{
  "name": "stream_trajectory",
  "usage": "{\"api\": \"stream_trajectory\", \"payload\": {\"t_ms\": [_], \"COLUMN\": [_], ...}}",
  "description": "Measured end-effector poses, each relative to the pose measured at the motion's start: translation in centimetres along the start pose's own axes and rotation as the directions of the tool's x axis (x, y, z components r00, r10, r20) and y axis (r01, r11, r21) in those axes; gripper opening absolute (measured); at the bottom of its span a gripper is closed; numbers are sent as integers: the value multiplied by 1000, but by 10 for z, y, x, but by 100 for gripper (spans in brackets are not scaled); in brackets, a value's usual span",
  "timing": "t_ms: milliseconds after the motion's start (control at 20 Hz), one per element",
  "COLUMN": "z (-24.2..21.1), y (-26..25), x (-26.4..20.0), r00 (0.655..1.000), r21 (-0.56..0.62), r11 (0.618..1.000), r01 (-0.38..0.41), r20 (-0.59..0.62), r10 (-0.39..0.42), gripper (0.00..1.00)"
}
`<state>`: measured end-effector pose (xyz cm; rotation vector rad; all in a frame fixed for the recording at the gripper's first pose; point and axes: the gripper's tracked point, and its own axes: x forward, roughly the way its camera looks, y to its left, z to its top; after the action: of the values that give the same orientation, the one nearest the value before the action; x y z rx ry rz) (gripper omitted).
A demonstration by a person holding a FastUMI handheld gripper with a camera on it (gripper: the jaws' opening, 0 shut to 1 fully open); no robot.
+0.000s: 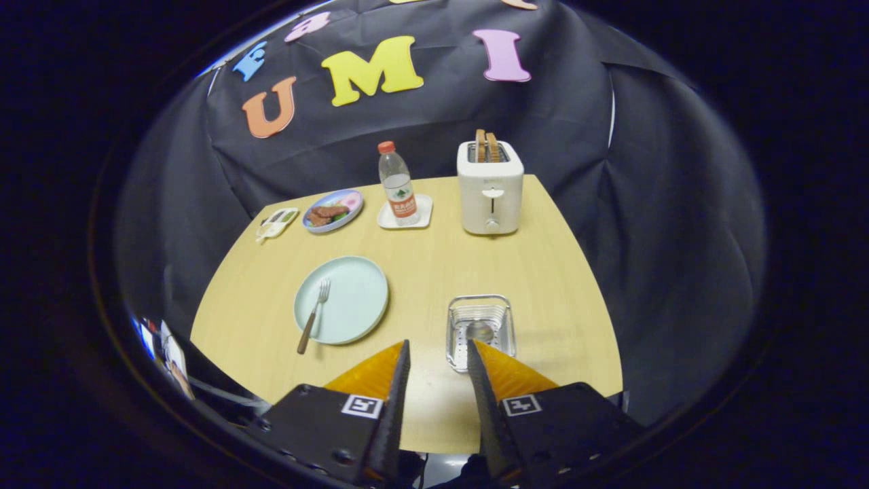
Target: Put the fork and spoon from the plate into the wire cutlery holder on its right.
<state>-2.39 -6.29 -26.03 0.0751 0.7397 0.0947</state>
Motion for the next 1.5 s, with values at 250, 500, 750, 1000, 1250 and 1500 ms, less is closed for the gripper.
{"api": "stream_trajectory", "payload": {"t_ms": [250, 500, 750, 1000, 1250, 1500], "z": [-6, -21, -33, -43, -58, -59], "y": [55, 117, 166, 203, 216, 216], "x": [24, 52, 84, 117, 140, 155], "r00": [999, 991, 987, 988, 989, 989], "r21": [-51, -49, -57, -24, -2, 59], "r11": [998, 994, 994, 995, 997, 996], "r01": [-36, -98, -97, -93, -74, -62], "r20": [-20, -93, -132, -130, -129, -131], "r10": [35, 93, 89, 89, 73, 70], "gripper": [88, 90, 90, 75, 55, 32]}}
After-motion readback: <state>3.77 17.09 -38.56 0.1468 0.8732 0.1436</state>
